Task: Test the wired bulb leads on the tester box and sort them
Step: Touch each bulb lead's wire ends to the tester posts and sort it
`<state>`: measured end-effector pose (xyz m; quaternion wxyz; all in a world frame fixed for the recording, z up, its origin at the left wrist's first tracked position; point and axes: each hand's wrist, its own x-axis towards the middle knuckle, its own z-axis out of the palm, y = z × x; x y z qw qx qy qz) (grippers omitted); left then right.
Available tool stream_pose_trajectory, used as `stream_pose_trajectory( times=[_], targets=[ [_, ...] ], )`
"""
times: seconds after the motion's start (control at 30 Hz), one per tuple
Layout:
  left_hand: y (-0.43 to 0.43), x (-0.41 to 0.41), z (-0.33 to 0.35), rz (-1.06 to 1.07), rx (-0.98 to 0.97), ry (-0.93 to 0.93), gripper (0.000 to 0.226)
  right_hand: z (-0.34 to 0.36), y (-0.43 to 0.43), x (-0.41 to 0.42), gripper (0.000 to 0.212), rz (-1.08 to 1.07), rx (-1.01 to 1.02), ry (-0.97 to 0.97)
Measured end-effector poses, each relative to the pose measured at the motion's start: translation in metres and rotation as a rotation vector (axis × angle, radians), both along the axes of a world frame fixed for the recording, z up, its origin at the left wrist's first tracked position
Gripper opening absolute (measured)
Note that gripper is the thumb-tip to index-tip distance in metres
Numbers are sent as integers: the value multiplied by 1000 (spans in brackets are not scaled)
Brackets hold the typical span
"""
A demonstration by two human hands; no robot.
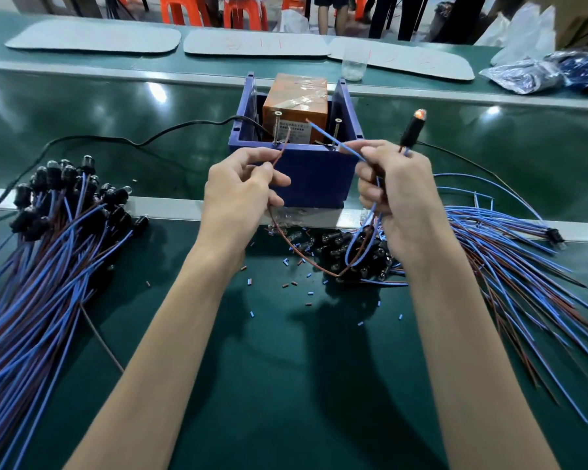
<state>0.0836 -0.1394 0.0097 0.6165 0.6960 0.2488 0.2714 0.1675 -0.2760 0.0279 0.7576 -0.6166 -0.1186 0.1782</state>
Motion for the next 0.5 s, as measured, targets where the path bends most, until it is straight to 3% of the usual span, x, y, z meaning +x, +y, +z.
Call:
stream_pose_trajectory(
  times=[0.1,0.27,0.33,0.5],
  targets=[
    [-4,-2,6,-81,-84,-13,22,10,-3,-4,38,63,-8,16],
    [-3,-5,15,-100,-275,-48,31,16,-14,0,58,-49,-263,-158],
    [0,-7,17,-114,-334,-78,37,19,-21,2,60,-104,-195,-111],
    [10,-14,19,-81,-447,-231,57,28,-36,8,42,-299,-6,-88]
  ],
)
